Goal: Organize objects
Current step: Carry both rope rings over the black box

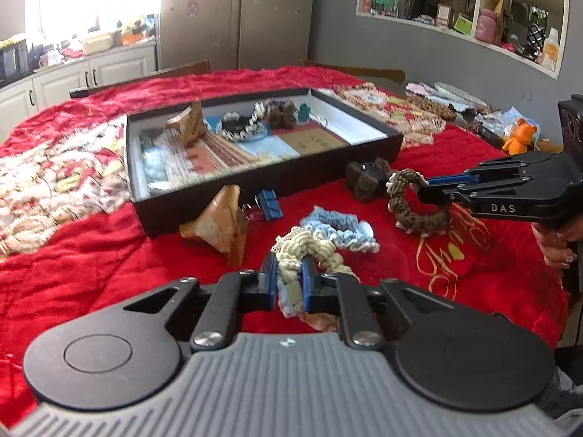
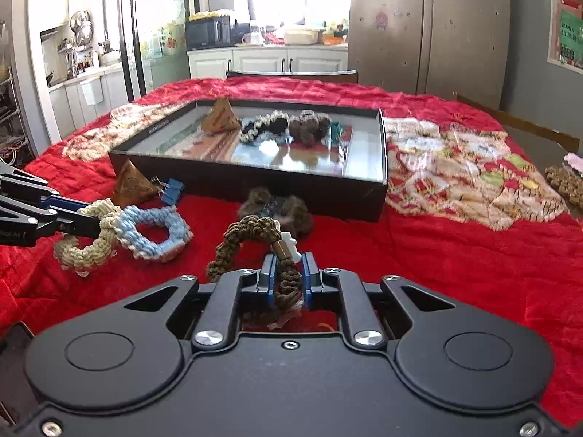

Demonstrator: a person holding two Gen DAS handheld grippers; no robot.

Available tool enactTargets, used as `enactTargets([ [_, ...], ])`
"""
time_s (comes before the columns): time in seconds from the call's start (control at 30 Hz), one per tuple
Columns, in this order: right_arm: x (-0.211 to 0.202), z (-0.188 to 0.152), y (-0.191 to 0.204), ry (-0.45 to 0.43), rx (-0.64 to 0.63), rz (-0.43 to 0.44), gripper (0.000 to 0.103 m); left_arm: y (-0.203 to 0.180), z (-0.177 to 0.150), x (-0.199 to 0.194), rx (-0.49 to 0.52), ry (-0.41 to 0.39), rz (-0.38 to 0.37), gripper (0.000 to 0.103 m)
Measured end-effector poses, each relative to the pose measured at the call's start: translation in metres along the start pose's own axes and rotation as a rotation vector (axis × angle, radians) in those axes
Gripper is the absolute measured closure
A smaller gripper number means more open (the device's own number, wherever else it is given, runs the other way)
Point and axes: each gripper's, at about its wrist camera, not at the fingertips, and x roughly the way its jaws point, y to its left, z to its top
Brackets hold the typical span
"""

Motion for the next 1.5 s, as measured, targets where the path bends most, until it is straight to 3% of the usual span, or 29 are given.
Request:
enactTargets([
  [0.4,-0.021,0.037,0.015,-0.103,-0.062,0.029,0.090,0.009,0.032,-0.024,0.000,-0.124,0.047,0.087],
  [0.77,-0.013,0.070,0.028,-0.166,-0.093,0.039,0.090,0.024,0.055,-0.018,-0.030,-0.163,0.076,0.087],
  [1.5,0.059,0.112,0.055,-0.154,-0.107,0.024,0.090,0.057,0.088,0.019,-0.160,-0.202,0.134,0.087],
])
